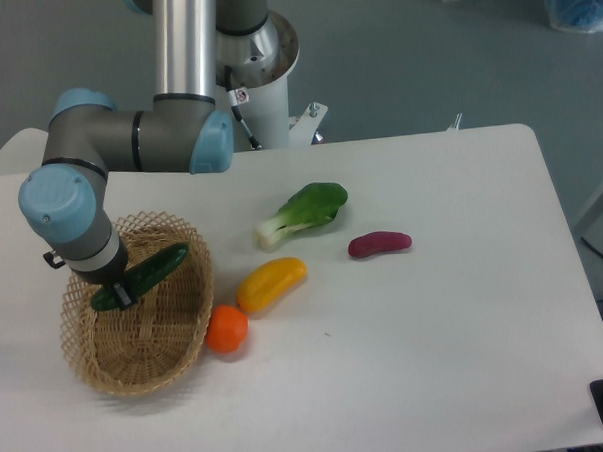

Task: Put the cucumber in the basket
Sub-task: 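Lower the cucumber into the basket and open the gripper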

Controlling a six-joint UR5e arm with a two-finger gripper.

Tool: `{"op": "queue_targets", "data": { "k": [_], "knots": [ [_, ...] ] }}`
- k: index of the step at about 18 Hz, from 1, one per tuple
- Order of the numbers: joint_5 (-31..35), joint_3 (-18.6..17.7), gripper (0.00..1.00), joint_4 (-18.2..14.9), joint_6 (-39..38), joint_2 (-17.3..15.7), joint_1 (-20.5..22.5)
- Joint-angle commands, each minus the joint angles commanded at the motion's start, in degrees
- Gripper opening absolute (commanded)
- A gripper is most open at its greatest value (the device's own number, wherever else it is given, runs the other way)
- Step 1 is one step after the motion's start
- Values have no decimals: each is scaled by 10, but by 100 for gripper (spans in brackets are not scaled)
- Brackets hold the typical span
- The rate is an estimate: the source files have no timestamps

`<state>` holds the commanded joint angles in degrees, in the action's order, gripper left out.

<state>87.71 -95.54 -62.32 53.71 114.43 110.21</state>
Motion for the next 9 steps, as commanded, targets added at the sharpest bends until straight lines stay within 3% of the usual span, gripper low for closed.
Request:
{"op": "queue_targets", "data": {
  "k": [6,9],
  "knots": [
    [8,3,100,4,-10,-11,10],
    [7,5,100,-2,-4,-30,59]
  ]
}}
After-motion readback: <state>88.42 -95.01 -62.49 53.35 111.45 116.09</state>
